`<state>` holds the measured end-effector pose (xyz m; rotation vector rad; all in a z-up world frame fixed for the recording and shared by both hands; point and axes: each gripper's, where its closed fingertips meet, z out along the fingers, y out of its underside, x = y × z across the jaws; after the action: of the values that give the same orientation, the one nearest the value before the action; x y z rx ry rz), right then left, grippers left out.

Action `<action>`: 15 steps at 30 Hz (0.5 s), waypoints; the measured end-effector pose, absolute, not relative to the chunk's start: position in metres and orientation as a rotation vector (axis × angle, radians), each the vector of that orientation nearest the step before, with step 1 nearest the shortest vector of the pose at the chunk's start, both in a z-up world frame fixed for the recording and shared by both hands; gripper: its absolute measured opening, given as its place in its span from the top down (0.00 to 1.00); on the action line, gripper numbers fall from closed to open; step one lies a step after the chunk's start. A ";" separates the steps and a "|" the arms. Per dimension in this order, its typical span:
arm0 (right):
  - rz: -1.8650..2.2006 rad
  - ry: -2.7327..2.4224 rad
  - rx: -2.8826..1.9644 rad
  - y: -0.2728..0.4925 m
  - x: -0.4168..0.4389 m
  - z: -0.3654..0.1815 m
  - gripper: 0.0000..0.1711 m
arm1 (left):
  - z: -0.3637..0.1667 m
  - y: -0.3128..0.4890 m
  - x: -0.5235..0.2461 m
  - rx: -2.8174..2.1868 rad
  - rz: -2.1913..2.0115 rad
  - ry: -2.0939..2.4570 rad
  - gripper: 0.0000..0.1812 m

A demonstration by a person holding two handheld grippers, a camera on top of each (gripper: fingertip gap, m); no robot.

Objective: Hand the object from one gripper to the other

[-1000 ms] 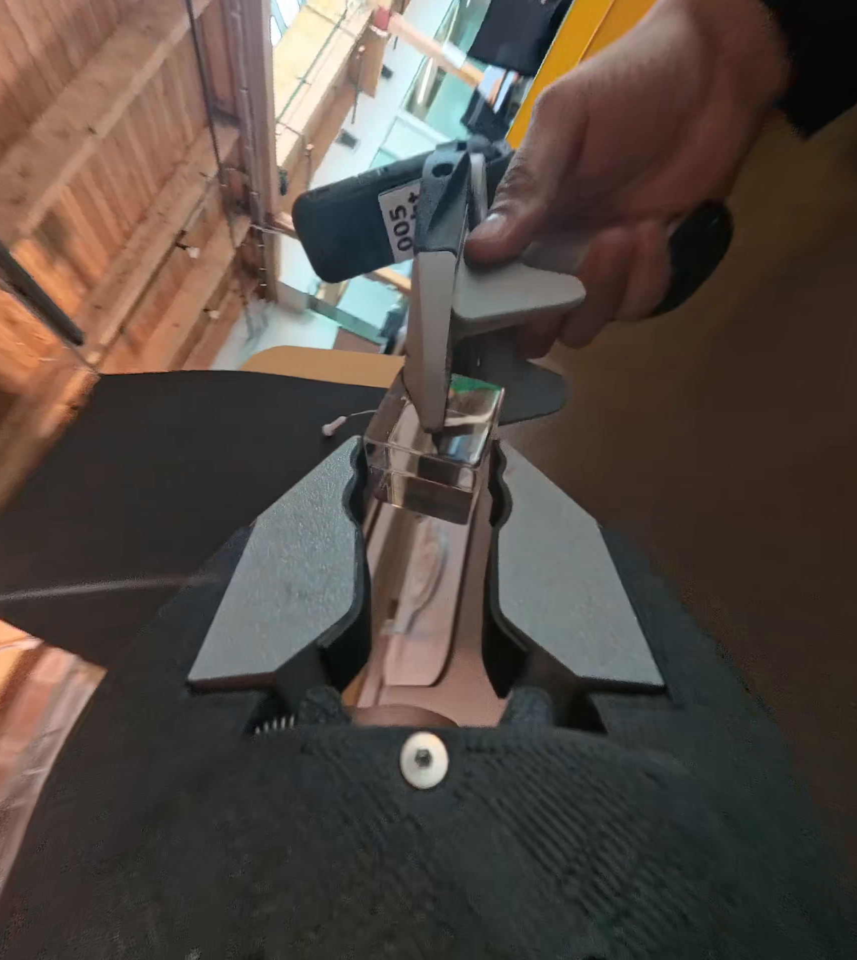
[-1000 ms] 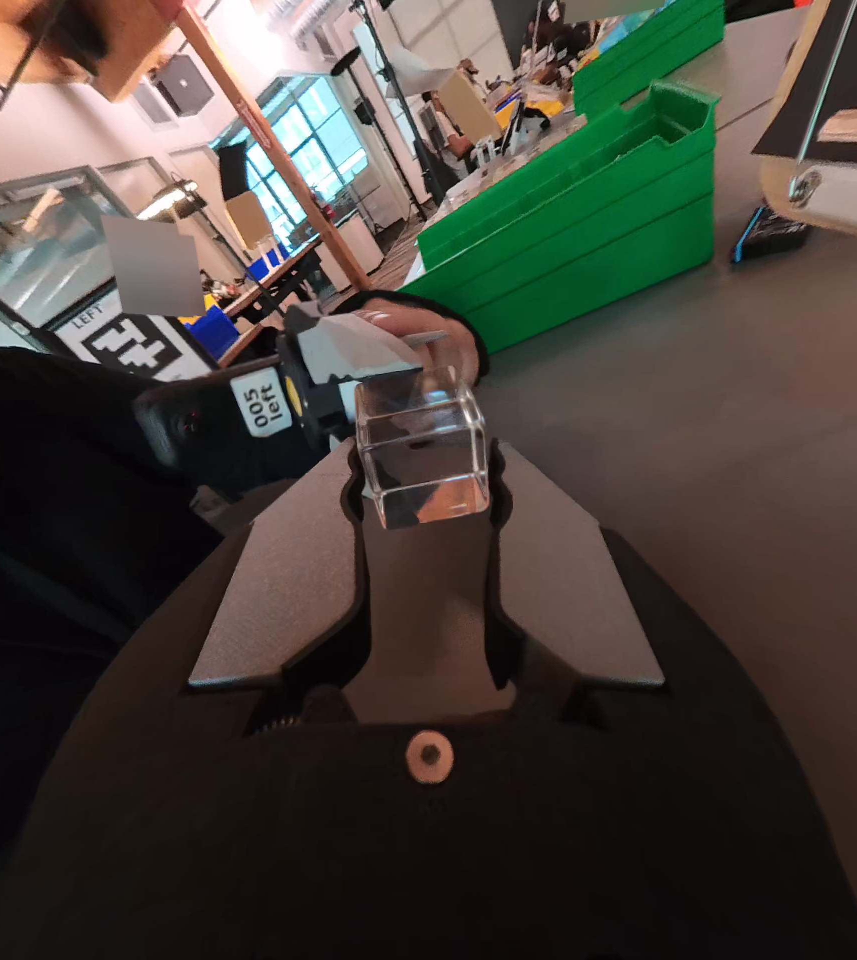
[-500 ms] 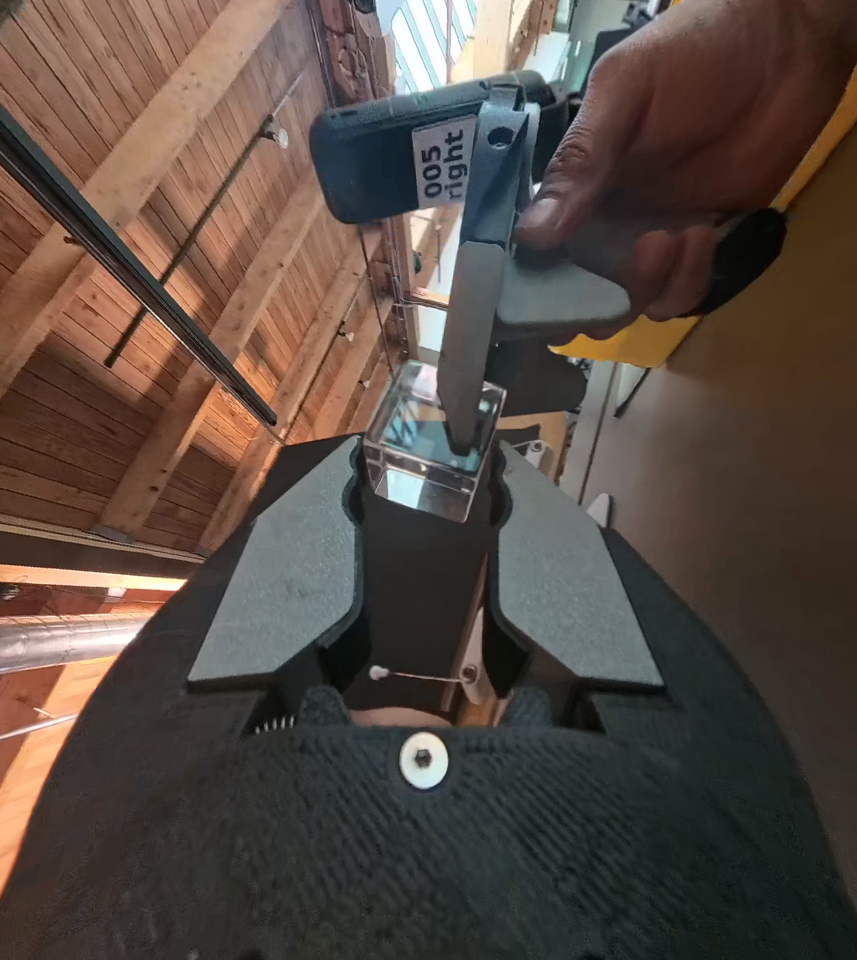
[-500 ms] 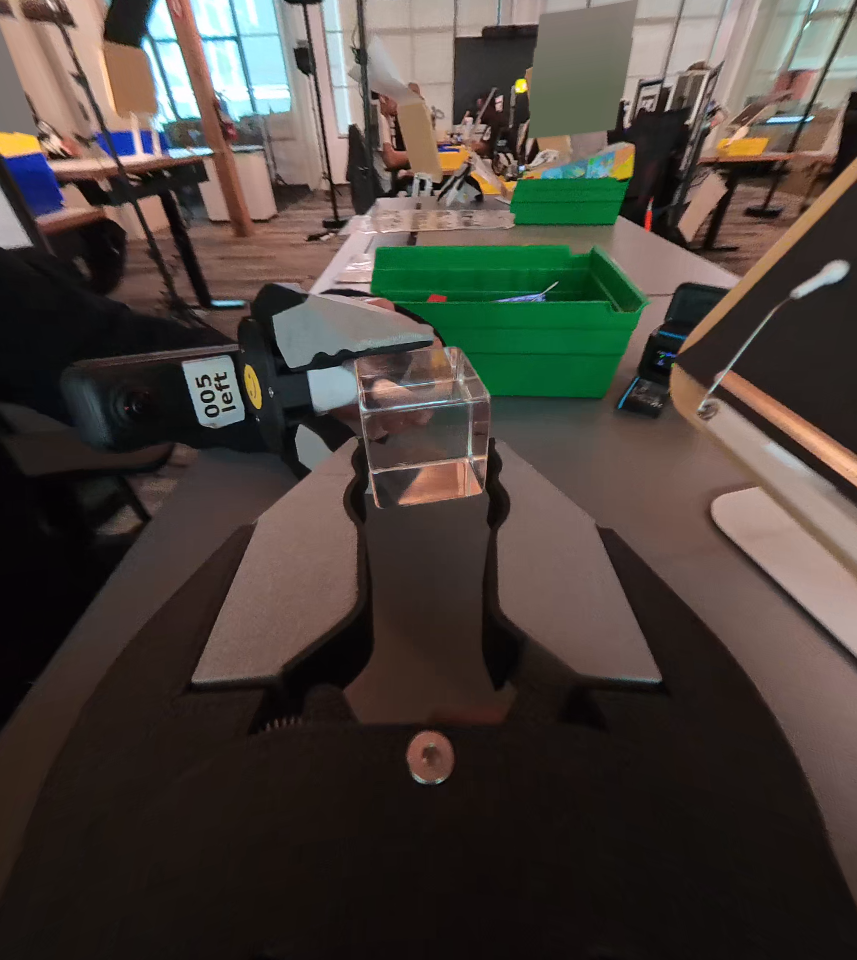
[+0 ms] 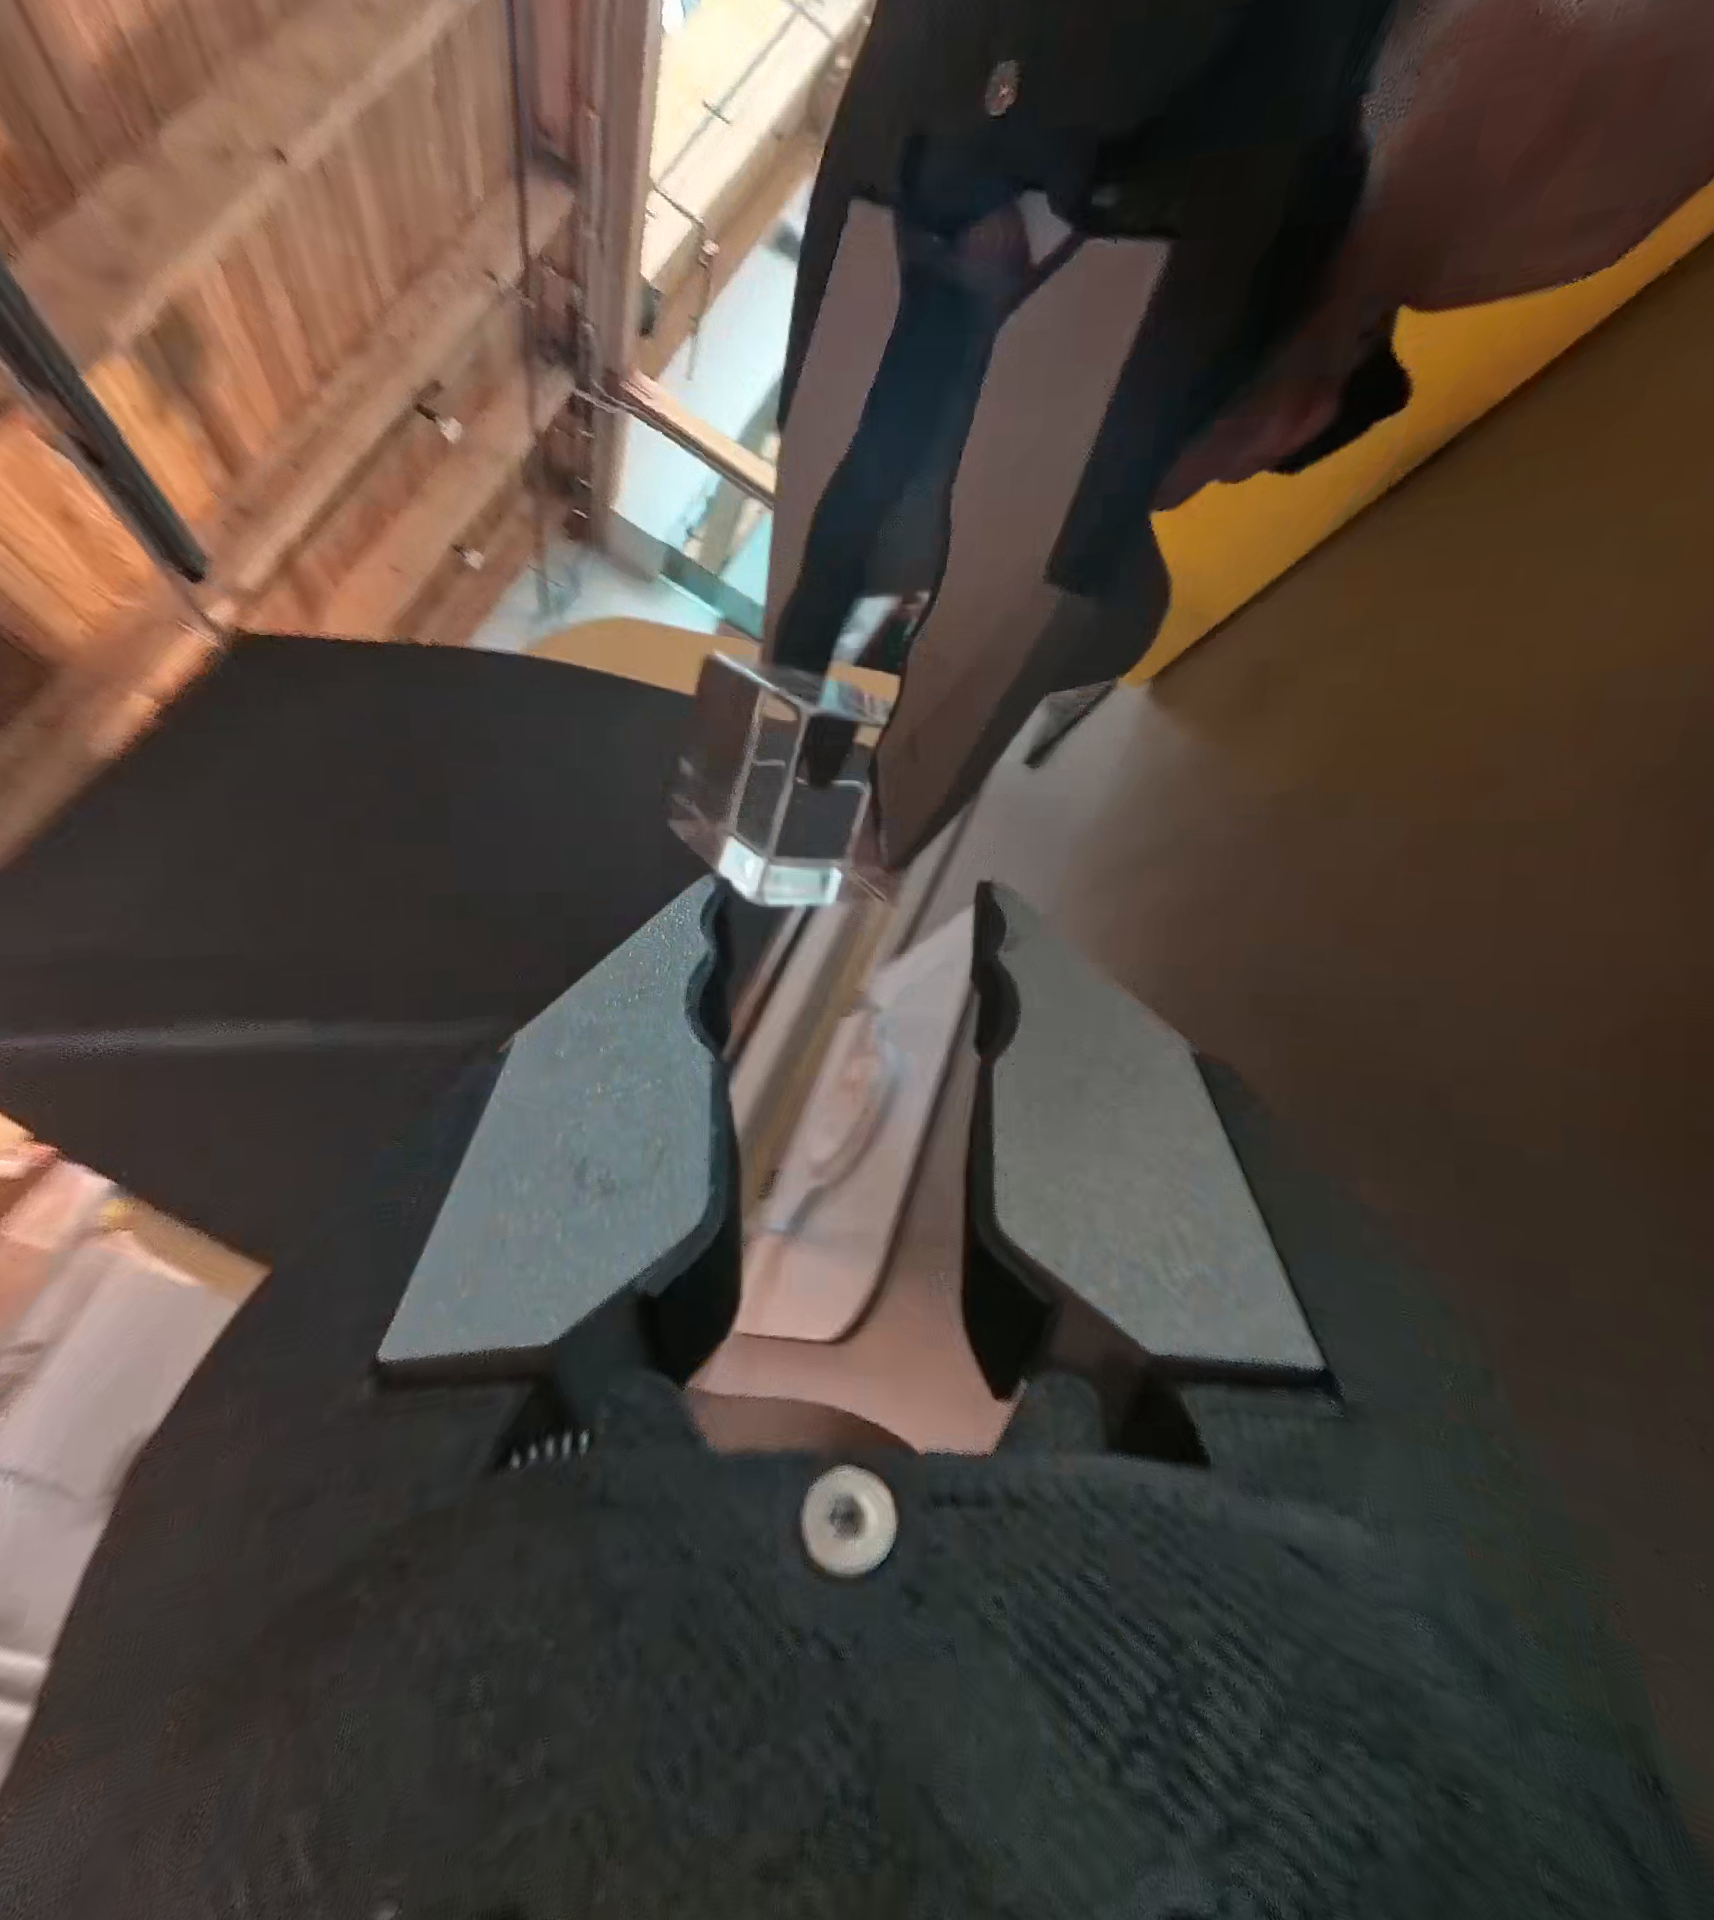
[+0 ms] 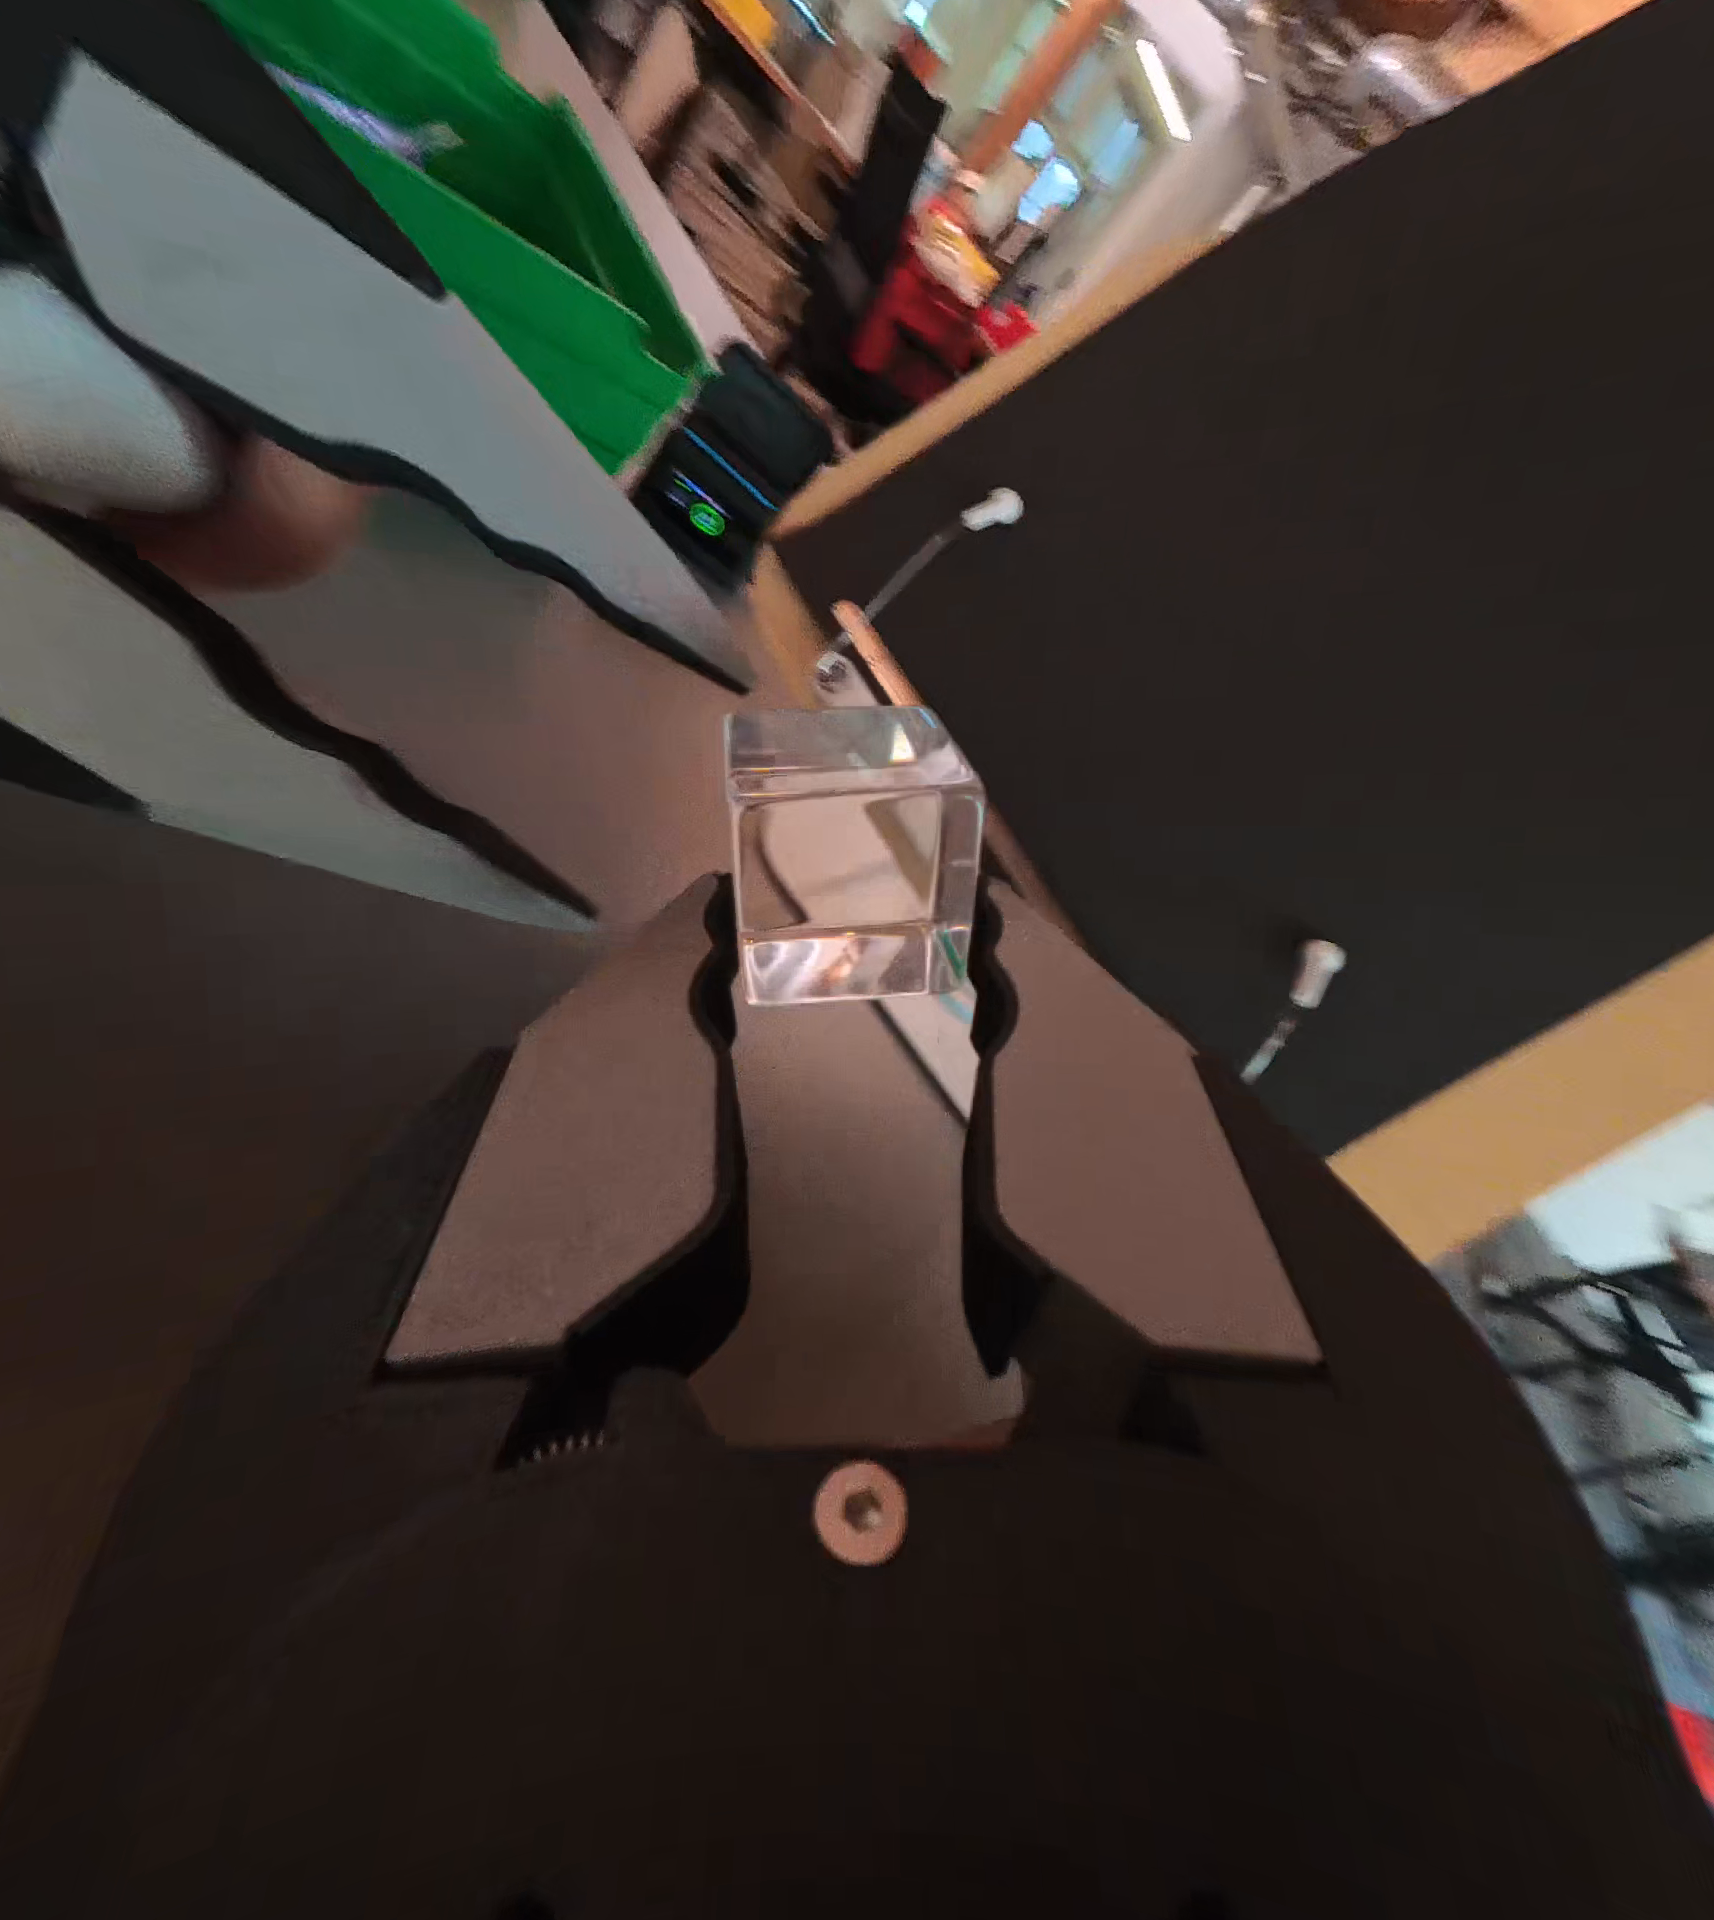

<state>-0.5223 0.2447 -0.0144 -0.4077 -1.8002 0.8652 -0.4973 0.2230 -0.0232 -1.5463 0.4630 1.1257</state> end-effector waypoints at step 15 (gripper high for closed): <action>0.426 -1.699 -0.156 0.245 -0.535 -0.032 0.76 | -0.035 0.229 -0.511 -1.665 0.166 -0.129 0.65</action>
<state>-0.5349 0.2447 -0.0324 -0.1561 -1.6987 0.4255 -0.5110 0.2289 -0.0354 -1.6655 -0.1287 0.1658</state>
